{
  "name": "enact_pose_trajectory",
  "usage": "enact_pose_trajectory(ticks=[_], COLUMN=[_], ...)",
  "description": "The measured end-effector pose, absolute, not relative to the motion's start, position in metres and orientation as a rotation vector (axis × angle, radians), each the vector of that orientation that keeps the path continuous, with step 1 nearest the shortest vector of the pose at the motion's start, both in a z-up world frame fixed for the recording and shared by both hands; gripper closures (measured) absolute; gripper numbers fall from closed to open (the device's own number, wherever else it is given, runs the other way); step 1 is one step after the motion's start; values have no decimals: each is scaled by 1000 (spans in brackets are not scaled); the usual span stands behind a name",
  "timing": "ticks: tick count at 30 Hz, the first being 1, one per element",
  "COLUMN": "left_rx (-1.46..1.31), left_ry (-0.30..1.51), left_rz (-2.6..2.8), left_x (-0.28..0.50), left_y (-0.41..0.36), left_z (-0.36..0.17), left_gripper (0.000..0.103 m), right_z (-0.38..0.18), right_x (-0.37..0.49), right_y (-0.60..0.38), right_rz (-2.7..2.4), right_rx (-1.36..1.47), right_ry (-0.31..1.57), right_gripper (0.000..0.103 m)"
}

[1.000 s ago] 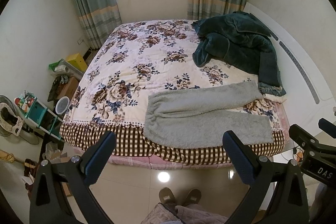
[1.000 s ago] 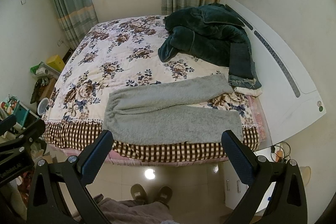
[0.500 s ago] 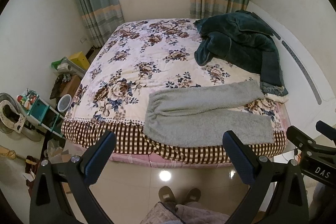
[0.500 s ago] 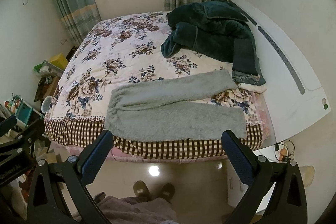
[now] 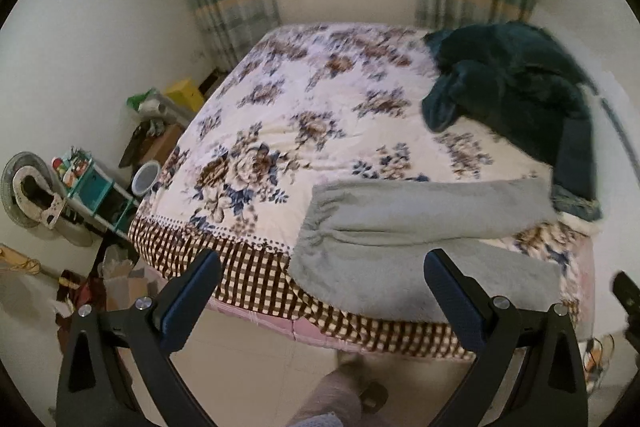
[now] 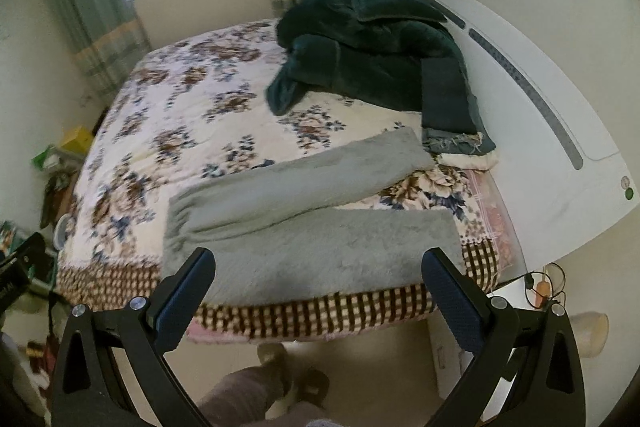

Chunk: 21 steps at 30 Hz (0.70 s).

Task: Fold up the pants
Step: 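Reach both grippers down to the grey pants' cuff ends and grasp them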

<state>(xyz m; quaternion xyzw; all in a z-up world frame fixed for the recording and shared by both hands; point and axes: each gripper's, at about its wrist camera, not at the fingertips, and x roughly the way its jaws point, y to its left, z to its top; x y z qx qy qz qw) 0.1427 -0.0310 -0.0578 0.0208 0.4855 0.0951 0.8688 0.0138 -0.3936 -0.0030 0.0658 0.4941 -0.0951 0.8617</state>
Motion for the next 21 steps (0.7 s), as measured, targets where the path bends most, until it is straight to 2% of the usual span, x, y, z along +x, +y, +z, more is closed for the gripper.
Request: enact_pose_trajectory(ticks=[9, 15, 21], left_rx=[-102, -309, -460], left_ry=[1278, 1481, 1638], left_rz=[248, 357, 427], left_x=[316, 430, 503], left_y=[-8, 29, 39], left_z=[-185, -314, -447], left_gripper=[0, 0, 0], right_z=[-133, -272, -411], right_x=[195, 328, 427], right_y=[-453, -514, -562], right_rz=[-319, -495, -628], right_rx=[326, 468, 525], right_ry=[1217, 1275, 1327], right_gripper=[0, 0, 0])
